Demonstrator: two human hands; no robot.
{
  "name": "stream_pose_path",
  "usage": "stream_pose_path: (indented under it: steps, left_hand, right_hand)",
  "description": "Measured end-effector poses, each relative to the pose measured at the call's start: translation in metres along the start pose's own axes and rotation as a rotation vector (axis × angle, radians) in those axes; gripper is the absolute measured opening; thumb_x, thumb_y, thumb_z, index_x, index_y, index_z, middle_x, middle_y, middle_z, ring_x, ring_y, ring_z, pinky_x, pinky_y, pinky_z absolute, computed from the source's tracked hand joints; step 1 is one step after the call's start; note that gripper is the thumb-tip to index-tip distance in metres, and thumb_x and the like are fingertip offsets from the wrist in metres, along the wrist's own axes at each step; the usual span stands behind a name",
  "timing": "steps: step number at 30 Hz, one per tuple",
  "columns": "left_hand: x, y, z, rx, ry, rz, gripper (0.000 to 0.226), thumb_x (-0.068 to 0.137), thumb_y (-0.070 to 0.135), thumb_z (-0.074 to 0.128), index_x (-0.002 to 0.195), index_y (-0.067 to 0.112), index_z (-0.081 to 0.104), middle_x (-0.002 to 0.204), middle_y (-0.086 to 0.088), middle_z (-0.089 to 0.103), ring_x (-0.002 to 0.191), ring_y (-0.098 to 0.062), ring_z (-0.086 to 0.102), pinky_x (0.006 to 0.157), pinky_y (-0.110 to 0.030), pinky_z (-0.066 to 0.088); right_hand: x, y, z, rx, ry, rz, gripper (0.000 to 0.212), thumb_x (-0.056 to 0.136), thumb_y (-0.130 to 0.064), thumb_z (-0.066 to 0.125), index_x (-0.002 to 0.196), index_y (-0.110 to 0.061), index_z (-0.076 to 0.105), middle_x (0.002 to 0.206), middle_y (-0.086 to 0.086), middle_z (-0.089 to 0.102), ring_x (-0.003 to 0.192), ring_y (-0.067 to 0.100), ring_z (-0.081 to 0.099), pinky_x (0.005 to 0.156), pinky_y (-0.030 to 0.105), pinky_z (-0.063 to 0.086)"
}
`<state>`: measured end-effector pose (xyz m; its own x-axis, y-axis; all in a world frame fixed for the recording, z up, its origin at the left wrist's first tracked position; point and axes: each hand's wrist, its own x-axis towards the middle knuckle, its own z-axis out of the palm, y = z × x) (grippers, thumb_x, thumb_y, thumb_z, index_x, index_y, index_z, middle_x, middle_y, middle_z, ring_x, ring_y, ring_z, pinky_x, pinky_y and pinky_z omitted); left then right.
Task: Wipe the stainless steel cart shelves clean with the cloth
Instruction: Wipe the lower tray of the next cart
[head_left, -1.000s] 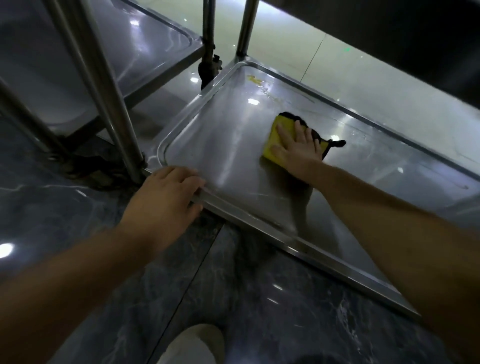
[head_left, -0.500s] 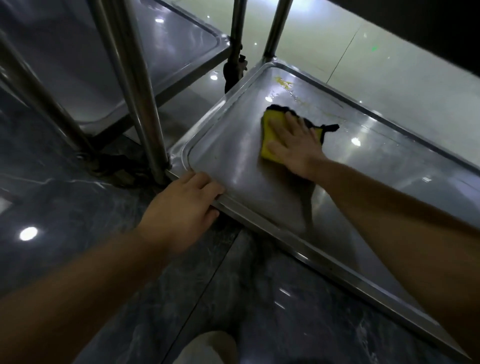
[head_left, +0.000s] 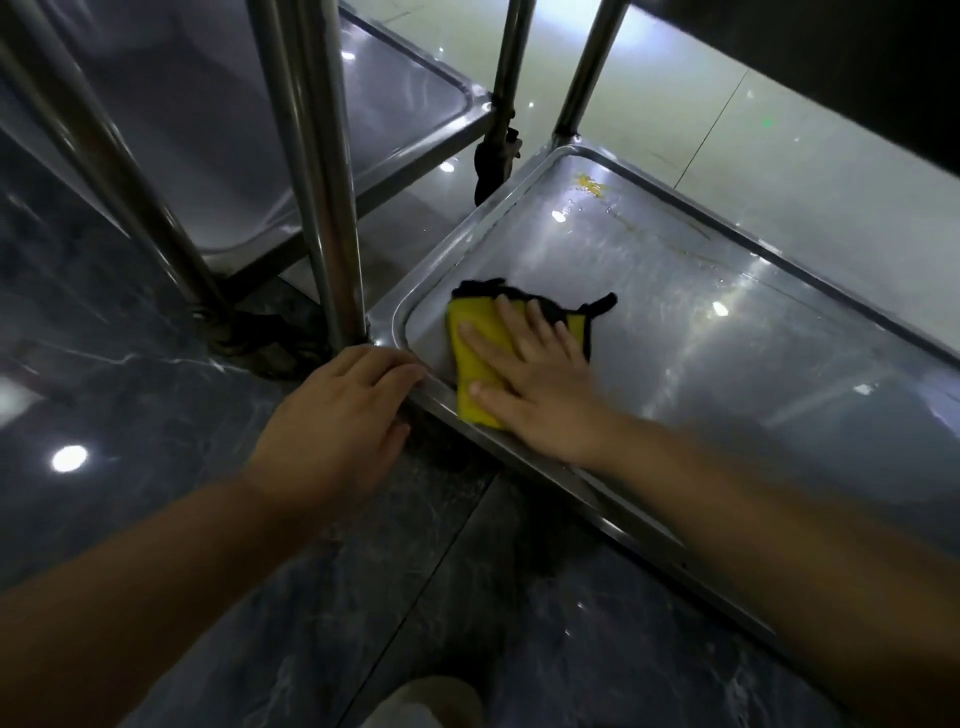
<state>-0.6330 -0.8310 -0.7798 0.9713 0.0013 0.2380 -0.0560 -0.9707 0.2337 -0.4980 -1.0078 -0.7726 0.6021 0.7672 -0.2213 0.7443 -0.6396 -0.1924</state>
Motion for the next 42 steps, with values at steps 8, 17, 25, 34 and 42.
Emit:
stream_pose_path:
  steps: [8,17,25,34,42]
  left_hand:
    - [-0.002,-0.004,0.008,0.076,0.076,0.072,0.048,0.069,0.008,0.069,0.116,0.004,0.064,0.114,-0.01,0.065,0.106,-0.028,0.06,0.095,-0.036,0.04]
    - [-0.005,-0.011,0.007,0.04,0.056,0.103,0.05,0.074,0.01,0.048,0.123,0.005,0.061,0.121,-0.01,0.063,0.119,-0.023,0.044,0.107,-0.028,0.028]
    - [-0.006,-0.012,0.003,0.0,-0.027,0.05,0.062,0.071,0.016,0.033,0.126,0.008,0.059,0.127,-0.008,0.06,0.122,-0.02,0.039,0.109,-0.03,0.026]
    - [-0.005,-0.011,0.001,0.053,-0.064,0.042,0.06,0.07,0.02,0.048,0.128,0.008,0.057,0.128,-0.008,0.059,0.122,-0.023,0.049,0.105,-0.041,0.034]
    - [-0.027,-0.026,-0.011,0.086,-0.09,0.046,0.048,0.077,0.026,0.05,0.121,0.01,0.063,0.127,-0.008,0.06,0.117,-0.024,0.054,0.102,-0.032,0.039]
  right_hand:
    - [0.065,0.054,-0.028,-0.039,0.033,0.101,0.069,0.086,-0.064,0.021,0.149,-0.044,0.001,0.161,-0.002,-0.01,0.147,0.024,-0.009,0.116,0.042,-0.006]
    - [0.108,0.077,-0.047,0.087,0.08,0.372,0.058,0.097,-0.058,0.026,0.15,-0.043,0.005,0.161,0.0,-0.01,0.147,0.024,-0.011,0.117,0.045,-0.006]
    - [0.047,0.0,-0.009,-0.06,0.043,-0.104,0.073,0.076,-0.073,0.009,0.144,-0.049,-0.004,0.161,-0.003,-0.009,0.146,0.023,-0.013,0.115,0.04,-0.007]
    - [0.137,0.062,-0.052,0.037,0.054,0.346,0.063,0.095,-0.061,0.025,0.151,-0.041,0.003,0.161,0.0,-0.008,0.147,0.025,-0.008,0.117,0.045,-0.004]
    - [0.125,0.006,-0.043,0.136,0.041,0.446,0.067,0.095,-0.059,0.028,0.151,-0.038,-0.002,0.16,0.0,-0.013,0.146,0.026,-0.015,0.116,0.045,-0.009]
